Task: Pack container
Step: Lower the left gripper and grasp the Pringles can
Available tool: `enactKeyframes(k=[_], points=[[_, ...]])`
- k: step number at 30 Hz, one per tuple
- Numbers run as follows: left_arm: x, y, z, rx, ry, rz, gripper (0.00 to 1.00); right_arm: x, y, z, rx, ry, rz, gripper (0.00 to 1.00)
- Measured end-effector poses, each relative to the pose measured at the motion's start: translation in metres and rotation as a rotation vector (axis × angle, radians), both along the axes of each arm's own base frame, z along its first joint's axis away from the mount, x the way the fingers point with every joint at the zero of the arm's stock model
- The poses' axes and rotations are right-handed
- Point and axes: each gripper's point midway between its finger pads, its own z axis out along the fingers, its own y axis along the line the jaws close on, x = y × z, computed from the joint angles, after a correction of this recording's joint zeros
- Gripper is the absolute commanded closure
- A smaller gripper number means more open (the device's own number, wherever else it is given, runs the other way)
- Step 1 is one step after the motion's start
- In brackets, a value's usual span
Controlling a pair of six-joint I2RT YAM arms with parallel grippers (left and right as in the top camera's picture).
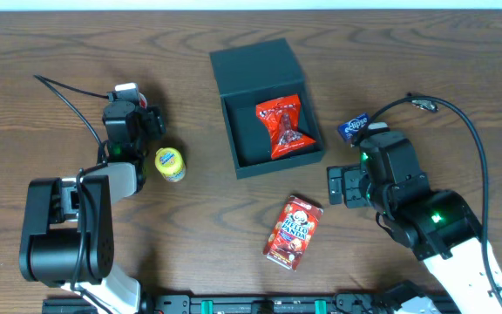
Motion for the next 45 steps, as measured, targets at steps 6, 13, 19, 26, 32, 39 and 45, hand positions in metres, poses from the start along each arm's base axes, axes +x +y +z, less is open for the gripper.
enactKeyframes(k=[6, 13, 19, 26, 32, 39, 45], points=[[-0.0001, 0.0000, -0.0001, 0.000, 0.000, 0.000, 0.25, 0.0000, -0.0001, 0.0000, 0.000, 0.000, 0.000, 0.01], [-0.0001, 0.0001, -0.0001, 0.000, 0.000, 0.001, 0.29, 0.0001, -0.0002, 0.0000, -0.001, 0.000, -0.001, 0.01], [-0.0001, 0.0001, -0.0002, 0.000, 0.001, 0.001, 0.32, 0.0005, -0.0013, 0.0002, -0.006, -0.003, -0.004, 0.01], [-0.0004, 0.0000, -0.0006, 0.000, 0.003, 0.000, 0.34, 0.0007, -0.0018, 0.0003, -0.009, -0.004, -0.006, 0.01], [-0.0002, 0.0001, -0.0007, 0.000, 0.006, 0.001, 0.38, 0.0010, -0.0027, 0.0005, -0.013, -0.006, -0.009, 0.01], [0.0001, 0.0001, -0.0007, -0.007, 0.007, 0.005, 0.44, 0.0011, -0.0031, 0.0005, -0.015, -0.007, -0.011, 0.01], [0.0004, 0.0001, -0.0004, -0.029, 0.004, 0.019, 0.53, 0.0015, -0.0043, 0.0007, -0.020, -0.010, -0.015, 0.01]])
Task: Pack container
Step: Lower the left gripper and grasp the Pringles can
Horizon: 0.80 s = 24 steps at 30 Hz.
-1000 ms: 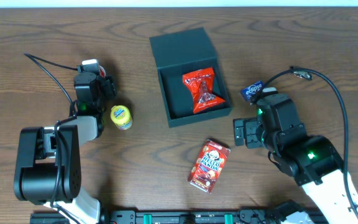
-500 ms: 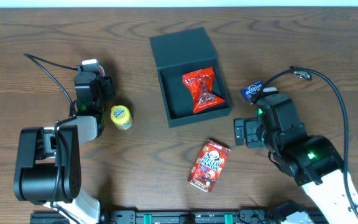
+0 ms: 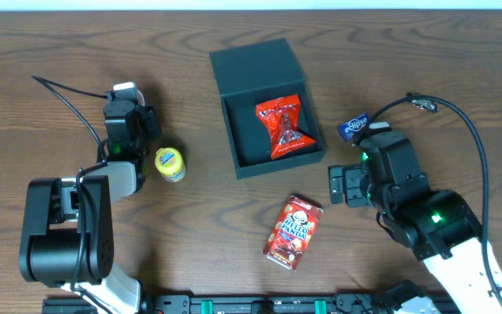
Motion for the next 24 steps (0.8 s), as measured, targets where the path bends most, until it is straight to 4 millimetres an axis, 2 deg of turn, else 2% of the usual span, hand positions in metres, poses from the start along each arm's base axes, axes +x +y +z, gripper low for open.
enactKeyframes(k=[3, 5, 7, 12, 15, 18, 21, 24], points=[[0.000, 0.000, 0.000, -0.006, 0.000, 0.004, 0.58, 0.000, 0.000, 0.000, 0.000, 0.000, 0.000, 0.01], [-0.001, -0.001, 0.001, -0.009, 0.001, 0.005, 0.73, 0.000, 0.000, 0.000, 0.000, -0.001, 0.000, 0.01], [-0.001, -0.002, 0.001, -0.013, 0.004, 0.004, 0.80, 0.001, 0.000, 0.000, 0.001, -0.003, 0.000, 0.01], [-0.004, -0.008, 0.003, -0.019, 0.015, -0.005, 0.83, 0.001, 0.000, 0.001, 0.002, -0.006, 0.000, 0.01], [-0.006, -0.009, 0.009, -0.019, 0.015, -0.007, 0.91, 0.002, -0.001, 0.001, -0.002, -0.009, -0.004, 0.01], [-0.006, -0.009, 0.024, -0.017, -0.010, -0.008, 0.94, 0.003, -0.001, 0.002, -0.003, -0.015, -0.006, 0.01], [-0.007, -0.011, 0.055, -0.009, -0.072, -0.004, 0.94, 0.004, -0.001, 0.003, -0.004, -0.021, -0.008, 0.01], [-0.016, -0.014, 0.088, -0.002, -0.102, 0.000, 0.94, 0.004, -0.001, 0.003, -0.007, -0.023, -0.010, 0.01]])
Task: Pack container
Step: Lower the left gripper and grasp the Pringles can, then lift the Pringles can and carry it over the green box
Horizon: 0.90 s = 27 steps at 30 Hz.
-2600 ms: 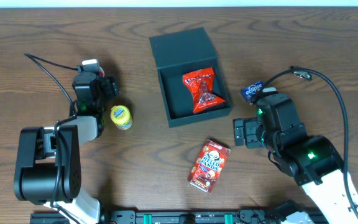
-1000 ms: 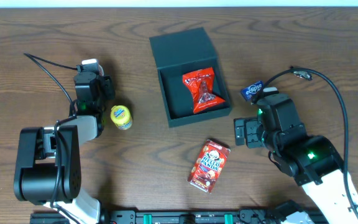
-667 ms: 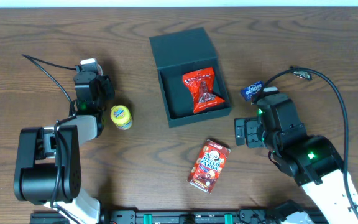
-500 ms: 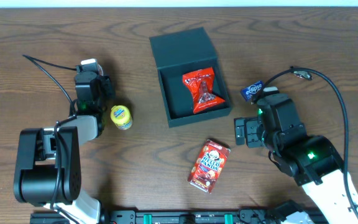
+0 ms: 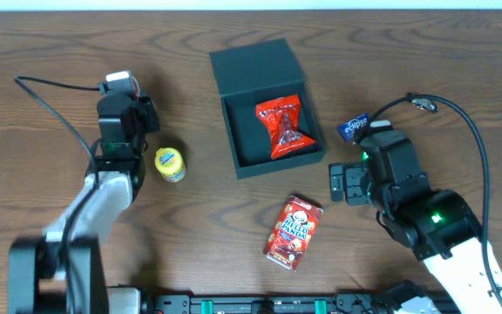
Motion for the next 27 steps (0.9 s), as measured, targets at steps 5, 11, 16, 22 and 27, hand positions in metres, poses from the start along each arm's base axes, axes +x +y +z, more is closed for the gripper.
enactKeyframes(k=[5, 11, 16, 22, 27], points=[[-0.027, -0.012, 0.034, -0.021, 0.144, -0.005, 0.94, 0.000, -0.001, 0.000, -0.003, 0.001, -0.002, 0.01], [-0.044, -0.050, 0.115, -0.033, 0.230, -0.082, 0.94, 0.000, -0.001, 0.000, -0.006, 0.000, -0.004, 0.01], [-0.060, -0.084, 0.198, -0.108, 0.178, -0.184, 0.94, -0.004, -0.003, -0.003, -0.016, 0.019, -0.004, 0.01], [-0.073, -0.122, 0.214, -0.237, 0.308, -0.347, 0.94, -0.006, -0.004, -0.004, -0.019, 0.027, -0.004, 0.01], [-0.069, -0.166, 0.163, -0.297, 0.573, -0.451, 0.94, -0.008, -0.005, -0.006, -0.024, 0.037, -0.004, 0.01]])
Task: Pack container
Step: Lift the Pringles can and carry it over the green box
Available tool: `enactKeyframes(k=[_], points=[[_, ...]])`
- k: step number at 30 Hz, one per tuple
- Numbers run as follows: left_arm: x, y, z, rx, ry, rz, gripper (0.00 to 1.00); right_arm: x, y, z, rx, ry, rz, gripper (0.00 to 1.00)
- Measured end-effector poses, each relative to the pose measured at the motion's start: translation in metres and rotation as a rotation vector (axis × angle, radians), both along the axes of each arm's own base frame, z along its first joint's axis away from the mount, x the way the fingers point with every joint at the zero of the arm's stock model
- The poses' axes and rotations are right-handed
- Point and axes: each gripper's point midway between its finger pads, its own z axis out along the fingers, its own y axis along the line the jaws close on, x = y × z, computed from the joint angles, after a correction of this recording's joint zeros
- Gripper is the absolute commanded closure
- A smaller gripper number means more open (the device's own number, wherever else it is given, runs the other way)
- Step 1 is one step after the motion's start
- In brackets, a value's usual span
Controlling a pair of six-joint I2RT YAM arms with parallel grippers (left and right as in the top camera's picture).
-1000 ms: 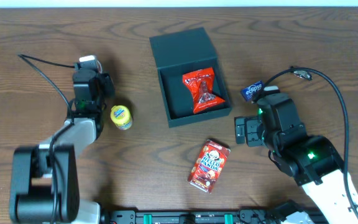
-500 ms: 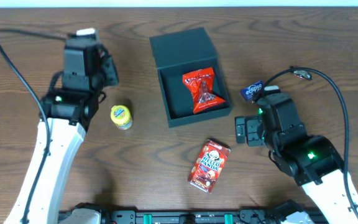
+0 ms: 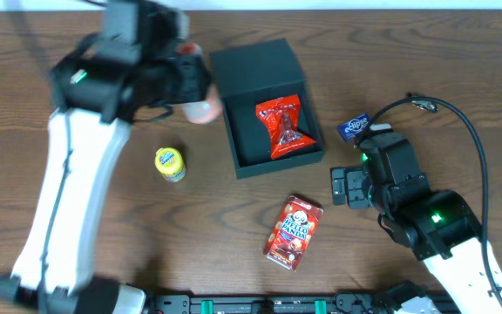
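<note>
The black box (image 3: pixel 273 161) stands open at the table's middle, its lid (image 3: pixel 255 65) folded back, with a red snack bag (image 3: pixel 282 127) inside. A yellow-capped jar (image 3: pixel 169 163) stands to the left of the box. A red candy pack (image 3: pixel 293 231) lies in front of it. A blue packet (image 3: pixel 353 127) lies to its right, at the tip of my right gripper (image 3: pixel 366 133), whose fingers are hidden under the wrist. My left gripper (image 3: pixel 200 110) is motion-blurred, high by the box's left wall, and its jaws are unreadable.
The left arm (image 3: pixel 77 174) stretches from the front left corner up across the table's left side. The right arm (image 3: pixel 425 218) fills the front right, with a black cable (image 3: pixel 473 131) looping behind it.
My left arm has swung from the far left, behind the yellow jar, up and right to the box's left wall. The right arm and all the objects are where they were.
At first my left arm sat folded at the left with its gripper just behind the yellow jar. It then stretched slightly farther back and left. Now it reaches over to the box's left side. The right arm has stayed by the blue packet throughout.
</note>
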Motion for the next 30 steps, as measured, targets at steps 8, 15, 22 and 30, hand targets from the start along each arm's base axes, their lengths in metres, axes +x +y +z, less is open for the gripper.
enactKeyframes(k=[8, 15, 22, 30], points=[[0.006, -0.069, -0.089, 0.035, 0.295, -0.158, 0.94, -0.002, -0.001, -0.002, -0.005, 0.011, 0.000, 0.01], [-0.005, -0.085, -0.150, 0.062, 0.504, -0.190, 0.94, -0.003, -0.001, -0.002, -0.006, 0.014, 0.000, 0.01], [-0.006, -0.085, -0.177, 0.084, 0.580, -0.185, 0.94, -0.003, -0.001, -0.002, -0.007, 0.016, 0.000, 0.01], [-0.002, -0.087, -0.179, 0.092, 0.562, -0.171, 0.94, -0.003, -0.001, -0.002, -0.007, 0.016, 0.000, 0.01]])
